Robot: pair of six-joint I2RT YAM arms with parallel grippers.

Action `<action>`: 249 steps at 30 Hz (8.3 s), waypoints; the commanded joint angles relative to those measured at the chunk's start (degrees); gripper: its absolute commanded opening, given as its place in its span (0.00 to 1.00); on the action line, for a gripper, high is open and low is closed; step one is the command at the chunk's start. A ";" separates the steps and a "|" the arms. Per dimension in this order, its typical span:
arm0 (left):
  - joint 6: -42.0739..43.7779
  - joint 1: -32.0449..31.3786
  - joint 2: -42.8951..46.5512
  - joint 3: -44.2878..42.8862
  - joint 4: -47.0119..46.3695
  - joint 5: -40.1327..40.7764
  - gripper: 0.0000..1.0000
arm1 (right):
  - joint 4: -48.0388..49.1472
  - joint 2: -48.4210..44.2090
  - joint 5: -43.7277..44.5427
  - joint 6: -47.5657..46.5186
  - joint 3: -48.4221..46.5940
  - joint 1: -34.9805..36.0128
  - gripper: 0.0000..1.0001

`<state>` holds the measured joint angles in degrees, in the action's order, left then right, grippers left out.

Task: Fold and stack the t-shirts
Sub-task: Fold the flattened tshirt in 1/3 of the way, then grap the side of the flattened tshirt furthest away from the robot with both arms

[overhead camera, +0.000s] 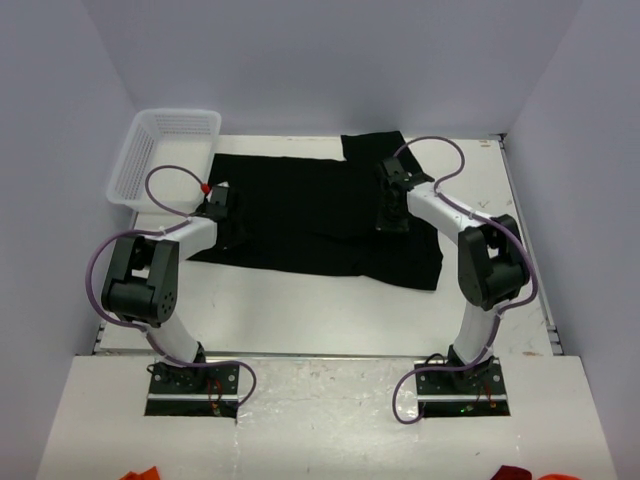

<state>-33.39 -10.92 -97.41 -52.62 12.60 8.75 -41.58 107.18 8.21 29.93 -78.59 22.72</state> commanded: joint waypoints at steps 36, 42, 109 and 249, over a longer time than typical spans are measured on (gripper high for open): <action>3.24 -15.97 6.17 -13.11 8.76 10.59 0.00 | 0.62 -31.21 10.96 18.57 23.53 -5.32 0.70; 3.50 -18.35 4.16 -13.83 8.84 8.30 0.00 | 4.58 -32.56 6.04 22.18 30.24 -6.28 0.67; 2.98 -22.22 0.80 -11.80 10.16 7.77 0.00 | 4.76 -43.63 8.41 9.80 32.81 -18.85 0.64; -34.47 -42.96 28.50 19.76 31.77 16.29 0.00 | -1.30 -31.67 3.83 61.12 49.24 35.63 0.00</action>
<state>-66.00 -53.43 -69.49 -31.97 37.47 21.28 -30.04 73.82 9.82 88.77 -32.47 55.51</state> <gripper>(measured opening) 0.002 0.003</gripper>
